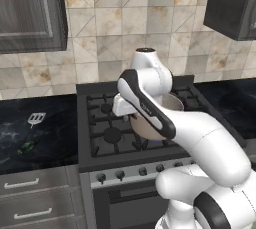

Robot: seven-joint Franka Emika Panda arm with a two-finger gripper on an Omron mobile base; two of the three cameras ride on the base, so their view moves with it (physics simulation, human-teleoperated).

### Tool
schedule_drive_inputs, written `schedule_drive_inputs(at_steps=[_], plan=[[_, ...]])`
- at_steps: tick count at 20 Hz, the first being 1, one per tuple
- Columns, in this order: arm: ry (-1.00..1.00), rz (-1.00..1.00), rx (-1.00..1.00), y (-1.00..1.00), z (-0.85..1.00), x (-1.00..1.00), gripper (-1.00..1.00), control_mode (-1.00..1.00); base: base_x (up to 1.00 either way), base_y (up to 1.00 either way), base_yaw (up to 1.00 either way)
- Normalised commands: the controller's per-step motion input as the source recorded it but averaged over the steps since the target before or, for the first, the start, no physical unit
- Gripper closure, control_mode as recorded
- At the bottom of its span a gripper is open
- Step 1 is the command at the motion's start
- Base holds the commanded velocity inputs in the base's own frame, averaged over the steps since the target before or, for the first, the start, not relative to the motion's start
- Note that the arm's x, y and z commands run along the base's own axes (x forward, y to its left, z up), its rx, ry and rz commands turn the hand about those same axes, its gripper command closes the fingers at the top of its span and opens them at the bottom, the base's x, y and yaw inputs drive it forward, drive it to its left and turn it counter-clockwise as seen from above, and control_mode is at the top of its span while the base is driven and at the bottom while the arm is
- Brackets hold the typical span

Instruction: Put the eggplant and carrot in the pot. Retrieve the spatula and lightly stir the vegetables in the pot.

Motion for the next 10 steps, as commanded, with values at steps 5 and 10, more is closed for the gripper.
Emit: schedule_drive_inputs(at_steps=[5, 10], plan=[[0.00, 0.00, 0.00, 0.75, -0.05, 0.00, -1.00, -1.00, 0.00, 0.00, 0.00], [0.00, -0.01, 0.00, 0.82, -0.17, 0.00, -1.00, -1.00, 0.00, 0.00, 0.00]])
